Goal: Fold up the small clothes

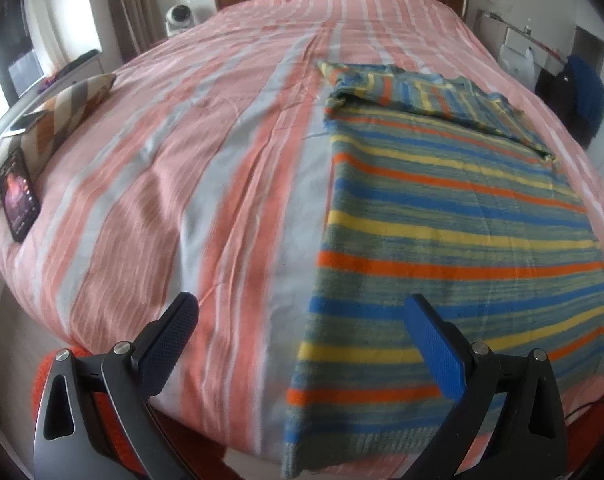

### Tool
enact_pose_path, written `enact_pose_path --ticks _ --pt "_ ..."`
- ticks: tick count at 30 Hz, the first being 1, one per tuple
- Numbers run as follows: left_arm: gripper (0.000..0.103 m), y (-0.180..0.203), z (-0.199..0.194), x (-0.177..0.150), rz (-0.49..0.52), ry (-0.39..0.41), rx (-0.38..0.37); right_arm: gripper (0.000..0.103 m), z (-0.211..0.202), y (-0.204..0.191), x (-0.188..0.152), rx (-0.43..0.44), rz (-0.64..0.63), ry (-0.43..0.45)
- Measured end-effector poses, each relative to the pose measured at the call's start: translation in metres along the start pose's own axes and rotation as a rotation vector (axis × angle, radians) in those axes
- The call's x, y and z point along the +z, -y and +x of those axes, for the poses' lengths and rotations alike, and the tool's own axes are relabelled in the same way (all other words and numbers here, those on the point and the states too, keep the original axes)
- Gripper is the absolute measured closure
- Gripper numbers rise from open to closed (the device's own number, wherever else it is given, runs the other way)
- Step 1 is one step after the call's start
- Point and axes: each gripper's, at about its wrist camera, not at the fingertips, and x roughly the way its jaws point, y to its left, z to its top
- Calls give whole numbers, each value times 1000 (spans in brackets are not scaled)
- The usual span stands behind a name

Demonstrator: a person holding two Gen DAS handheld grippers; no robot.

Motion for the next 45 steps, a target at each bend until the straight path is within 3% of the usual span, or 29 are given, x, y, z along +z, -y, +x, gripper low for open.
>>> enact_pose_path --ticks 13,16,18,20,24,26,33,36,38,41,42,43,44,45 --pt "1 2 6 0 14 -17 18 4 1 3 1 3 -4 -24" --pt "1 -2 9 -2 34 -55 13 4 1 4 2 21 -3 -39" --pt "1 -12 18 -8 38 -143 -15 4 -5 10 5 76 -17 -73" --pt "1 -22 27 -17 31 -218 -39 5 -13 18 7 206 -31 -154" --pt "1 -27 33 -29 17 -264 -67 10 -16 20 -5 443 29 -340" --pt "1 -23 32 -29 31 -267 -73 14 -11 13 -14 479 47 -401" --pt "4 -7 25 -47 99 -310 -117 15 10 5 -25 447 65 -467" --pt "12 -1 25 -54 118 -330 -126 17 16 6 -28 461 75 -515" --pt "18 1 24 -56 124 -337 -134 27 20 6 -32 475 96 -548" --pt "40 2 23 -58 117 -357 -158 39 21 4 -35 510 122 -567" --pt "59 4 23 -58 115 -361 -162 50 23 3 -35 512 125 -573" --pt "92 3 24 -60 106 -376 -183 62 25 2 -36 509 127 -582" --pt "99 1 26 -61 91 -397 -208 93 29 2 -38 500 129 -605" --pt "99 -6 26 -59 78 -404 -219 96 30 2 -39 492 129 -619"
